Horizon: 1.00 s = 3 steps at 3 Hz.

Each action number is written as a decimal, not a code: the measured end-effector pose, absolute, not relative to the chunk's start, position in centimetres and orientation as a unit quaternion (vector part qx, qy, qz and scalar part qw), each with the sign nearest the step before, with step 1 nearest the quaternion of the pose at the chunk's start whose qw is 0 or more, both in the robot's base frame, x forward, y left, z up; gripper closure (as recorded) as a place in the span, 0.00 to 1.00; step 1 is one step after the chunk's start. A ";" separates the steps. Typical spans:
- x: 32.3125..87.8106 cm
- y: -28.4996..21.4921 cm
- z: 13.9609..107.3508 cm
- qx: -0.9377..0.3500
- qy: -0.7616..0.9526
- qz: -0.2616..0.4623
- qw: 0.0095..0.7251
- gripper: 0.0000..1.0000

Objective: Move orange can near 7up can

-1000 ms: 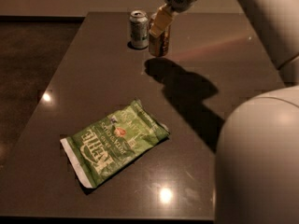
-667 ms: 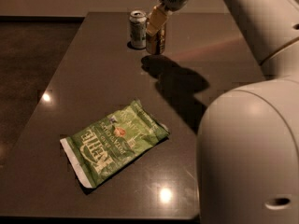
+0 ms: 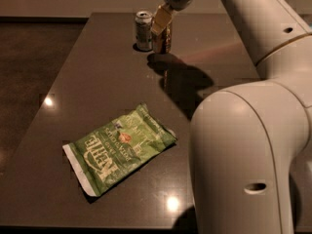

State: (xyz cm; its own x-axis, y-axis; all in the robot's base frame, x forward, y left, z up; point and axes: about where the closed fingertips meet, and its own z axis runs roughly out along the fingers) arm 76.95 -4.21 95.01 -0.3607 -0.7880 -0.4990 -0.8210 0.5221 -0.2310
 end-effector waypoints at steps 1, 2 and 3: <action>77.6 -4.2 94.4 -0.486 0.827 0.027 0.281 0.61; 77.9 -4.1 93.6 -0.489 0.828 0.028 0.271 0.37; 78.0 -3.9 93.1 -0.493 0.828 0.030 0.266 0.14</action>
Offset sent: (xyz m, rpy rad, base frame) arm 0.0149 -0.0030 -0.0118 -0.0247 0.0383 0.0011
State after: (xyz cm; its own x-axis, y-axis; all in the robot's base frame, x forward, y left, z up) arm 78.01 -3.90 93.09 -0.3727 -0.8004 -0.4695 -0.8319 0.5124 -0.2132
